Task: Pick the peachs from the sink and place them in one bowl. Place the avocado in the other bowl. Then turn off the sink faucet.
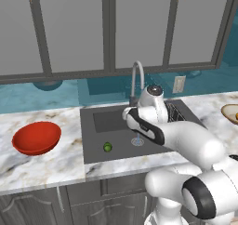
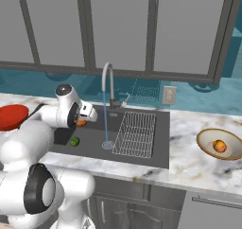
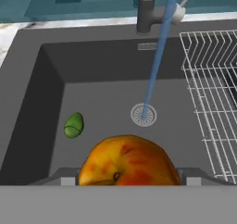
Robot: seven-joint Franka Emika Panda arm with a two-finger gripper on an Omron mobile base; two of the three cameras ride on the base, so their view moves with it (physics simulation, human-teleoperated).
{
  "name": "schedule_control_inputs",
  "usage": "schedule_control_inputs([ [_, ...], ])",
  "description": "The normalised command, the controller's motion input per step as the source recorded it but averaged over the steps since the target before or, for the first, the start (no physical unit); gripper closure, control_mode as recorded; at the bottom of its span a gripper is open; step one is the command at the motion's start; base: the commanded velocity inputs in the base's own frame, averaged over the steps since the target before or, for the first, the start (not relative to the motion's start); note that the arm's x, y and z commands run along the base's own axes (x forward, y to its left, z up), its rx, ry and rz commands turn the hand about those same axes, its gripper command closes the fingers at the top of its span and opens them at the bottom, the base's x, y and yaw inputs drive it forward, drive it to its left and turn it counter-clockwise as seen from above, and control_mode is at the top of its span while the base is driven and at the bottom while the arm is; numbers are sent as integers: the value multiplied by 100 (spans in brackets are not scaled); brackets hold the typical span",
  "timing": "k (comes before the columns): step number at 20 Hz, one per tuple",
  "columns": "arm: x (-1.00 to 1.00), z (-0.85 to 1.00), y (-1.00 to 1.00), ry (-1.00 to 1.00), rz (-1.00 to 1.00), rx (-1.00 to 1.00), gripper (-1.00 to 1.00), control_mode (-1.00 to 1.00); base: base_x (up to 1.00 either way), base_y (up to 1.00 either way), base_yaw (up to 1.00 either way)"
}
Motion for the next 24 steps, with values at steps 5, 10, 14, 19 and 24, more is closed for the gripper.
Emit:
schedule_control_inputs([
  [5,-29,45,-19,-1,0,0,100,-100,0,0,0],
  [10,-22,33,-29,0,-1,-1,100,-100,0,0,0],
  [14,-16,26,-37,0,-3,0,100,-100,0,0,0],
  [19,-5,6,-50,0,-6,0,100,-100,0,0,0],
  [24,-1,0,-56,0,-5,0,100,-100,0,0,0],
])
